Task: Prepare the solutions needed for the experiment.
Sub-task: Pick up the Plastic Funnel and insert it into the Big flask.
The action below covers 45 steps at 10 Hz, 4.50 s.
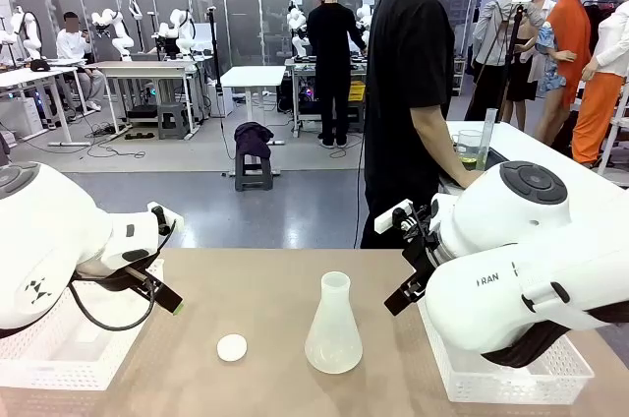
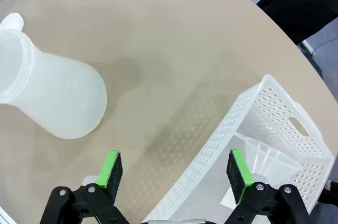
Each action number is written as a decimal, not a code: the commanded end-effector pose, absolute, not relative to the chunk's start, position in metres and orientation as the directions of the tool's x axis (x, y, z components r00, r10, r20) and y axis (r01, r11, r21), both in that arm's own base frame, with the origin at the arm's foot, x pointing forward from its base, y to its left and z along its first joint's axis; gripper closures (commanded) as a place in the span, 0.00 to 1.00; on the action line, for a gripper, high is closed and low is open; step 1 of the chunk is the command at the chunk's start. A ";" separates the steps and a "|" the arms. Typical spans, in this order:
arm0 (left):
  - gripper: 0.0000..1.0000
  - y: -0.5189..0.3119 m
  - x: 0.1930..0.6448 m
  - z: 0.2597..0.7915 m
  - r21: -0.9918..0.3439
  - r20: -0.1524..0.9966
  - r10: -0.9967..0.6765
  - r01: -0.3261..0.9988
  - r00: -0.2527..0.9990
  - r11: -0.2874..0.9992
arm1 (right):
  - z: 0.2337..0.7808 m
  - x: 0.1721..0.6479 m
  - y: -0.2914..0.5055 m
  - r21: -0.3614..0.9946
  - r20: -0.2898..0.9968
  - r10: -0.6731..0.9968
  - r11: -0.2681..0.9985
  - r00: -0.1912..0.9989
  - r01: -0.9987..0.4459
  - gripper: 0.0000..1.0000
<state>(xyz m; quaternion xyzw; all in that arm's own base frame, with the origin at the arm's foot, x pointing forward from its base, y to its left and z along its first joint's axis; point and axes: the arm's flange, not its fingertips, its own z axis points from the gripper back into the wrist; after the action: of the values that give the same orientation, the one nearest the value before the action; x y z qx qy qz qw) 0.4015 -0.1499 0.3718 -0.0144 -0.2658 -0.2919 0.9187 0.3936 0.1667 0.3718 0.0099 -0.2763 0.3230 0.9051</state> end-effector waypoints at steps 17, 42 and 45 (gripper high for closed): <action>0.00 -0.143 0.385 0.428 0.026 0.615 -0.471 0.581 0.632 0.814 | 0.437 0.378 0.162 -0.183 0.575 0.524 0.831 0.629 -0.525 0.00; 0.00 -0.044 0.442 0.380 -0.909 0.408 -0.021 0.405 0.913 -0.096 | 0.401 0.423 0.087 0.930 0.290 -0.261 0.303 0.921 -0.207 0.00; 0.00 -0.041 0.447 0.382 -0.953 0.291 0.007 0.290 0.957 -0.087 | 0.384 0.429 0.082 0.954 0.254 -0.292 0.234 0.922 -0.189 0.00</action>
<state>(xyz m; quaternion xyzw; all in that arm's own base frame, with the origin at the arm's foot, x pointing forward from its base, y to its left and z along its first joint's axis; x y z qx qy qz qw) 0.4367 -0.0387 0.3709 -0.7242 -0.1125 -0.1318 0.6675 0.4228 0.0789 0.3930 0.6106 -0.1836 -0.0405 0.7693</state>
